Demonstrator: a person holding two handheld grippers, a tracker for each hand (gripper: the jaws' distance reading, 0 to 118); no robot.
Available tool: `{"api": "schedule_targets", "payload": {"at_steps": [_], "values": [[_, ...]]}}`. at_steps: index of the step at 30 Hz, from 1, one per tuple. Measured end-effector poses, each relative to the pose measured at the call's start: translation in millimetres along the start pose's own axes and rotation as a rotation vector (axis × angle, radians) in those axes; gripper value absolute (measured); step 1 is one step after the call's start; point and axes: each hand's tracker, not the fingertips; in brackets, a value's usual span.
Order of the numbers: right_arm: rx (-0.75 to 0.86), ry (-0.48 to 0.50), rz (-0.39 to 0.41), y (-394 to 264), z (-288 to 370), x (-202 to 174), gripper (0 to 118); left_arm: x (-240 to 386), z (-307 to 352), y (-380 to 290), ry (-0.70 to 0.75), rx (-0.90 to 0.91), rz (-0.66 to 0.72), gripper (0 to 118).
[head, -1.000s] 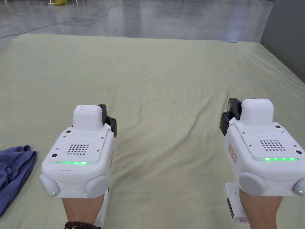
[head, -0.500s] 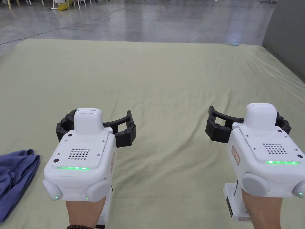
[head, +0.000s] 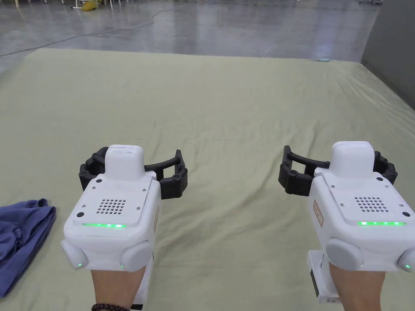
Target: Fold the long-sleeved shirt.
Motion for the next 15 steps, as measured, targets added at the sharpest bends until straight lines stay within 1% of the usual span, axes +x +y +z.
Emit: {"api": "schedule_targets", "payload": {"at_steps": [5,8,15], "values": [[0.006,0.000,-0.005,-0.4,0.6,0.0,118,-1.1,4.2,-2.0,-0.010,0.023,0.019,118],[-0.002,0.002,-0.005,-0.6,0.9,-0.3,118,-1.7,3.6,-1.9,-0.026,0.000,0.040,118],[-0.004,0.002,-0.019,1.7,2.5,0.3,118,-0.5,4.8,-2.4,-0.002,-0.006,0.013,118]]}}
